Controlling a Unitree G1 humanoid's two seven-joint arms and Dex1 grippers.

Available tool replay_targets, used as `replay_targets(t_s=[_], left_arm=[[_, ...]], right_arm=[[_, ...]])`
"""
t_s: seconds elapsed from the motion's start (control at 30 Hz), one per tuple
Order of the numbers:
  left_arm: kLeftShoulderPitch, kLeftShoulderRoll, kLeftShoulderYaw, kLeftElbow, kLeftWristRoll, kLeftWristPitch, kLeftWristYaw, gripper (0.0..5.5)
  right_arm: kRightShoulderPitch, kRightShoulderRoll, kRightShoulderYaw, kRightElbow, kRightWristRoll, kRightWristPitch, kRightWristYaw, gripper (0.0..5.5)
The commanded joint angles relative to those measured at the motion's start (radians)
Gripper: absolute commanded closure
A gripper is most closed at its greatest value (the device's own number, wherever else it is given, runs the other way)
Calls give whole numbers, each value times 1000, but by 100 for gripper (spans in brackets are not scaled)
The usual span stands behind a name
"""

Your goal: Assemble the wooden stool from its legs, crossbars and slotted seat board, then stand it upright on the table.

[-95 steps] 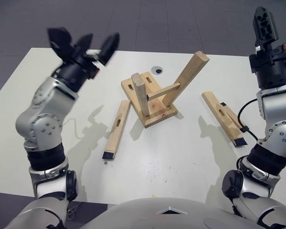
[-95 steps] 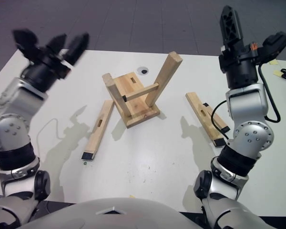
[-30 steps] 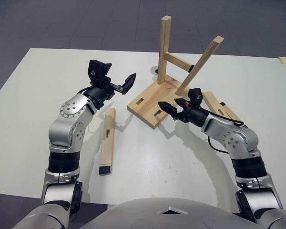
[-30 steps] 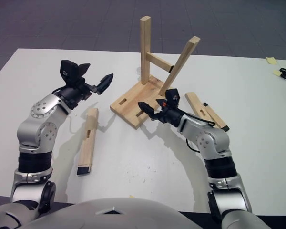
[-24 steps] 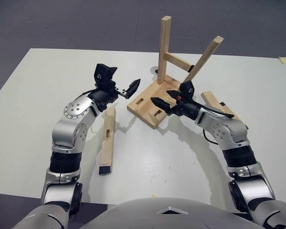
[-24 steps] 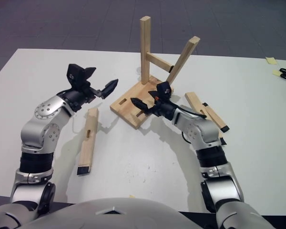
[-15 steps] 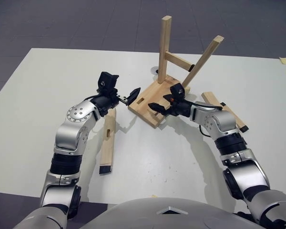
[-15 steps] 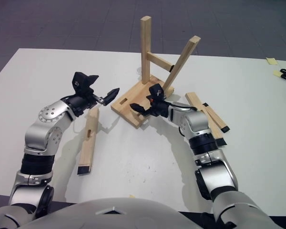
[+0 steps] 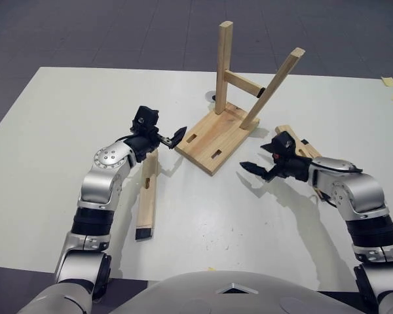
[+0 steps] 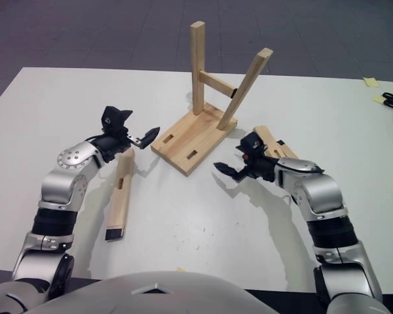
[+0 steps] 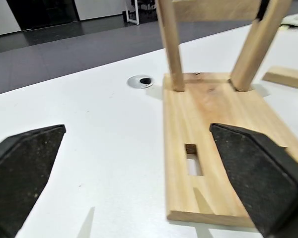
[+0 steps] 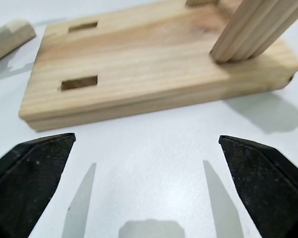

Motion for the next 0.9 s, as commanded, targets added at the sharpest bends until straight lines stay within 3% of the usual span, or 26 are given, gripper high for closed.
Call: replay_targets(t_s=[0.03, 0.2, 0.4, 0.6, 0.7, 0.9], left_arm=[[-169, 24, -68, 308, 179, -176, 71, 10], [-264, -4, -168, 569, 300, -345, 20, 10], [-147, 33, -222, 355, 284, -359, -179, 10], [3, 81, -164, -37, 199, -184, -263, 10], [30, 97, -101, -102, 186, -130, -224, 10], [57, 55, 81, -155, 95, -33, -100, 10]], right_arm=[[10, 65, -46, -29, -10, -7, -75, 11], [43, 88, -57, -62, -32, -2, -119, 11], [75, 106, -101, -74, -50, -9, -162, 11], [98, 126, -182, -43, -52, -108, -172, 11], [97, 116, -297, 31, -48, -225, -170, 11], [119, -56, -384, 343, -178, -501, -75, 11]])
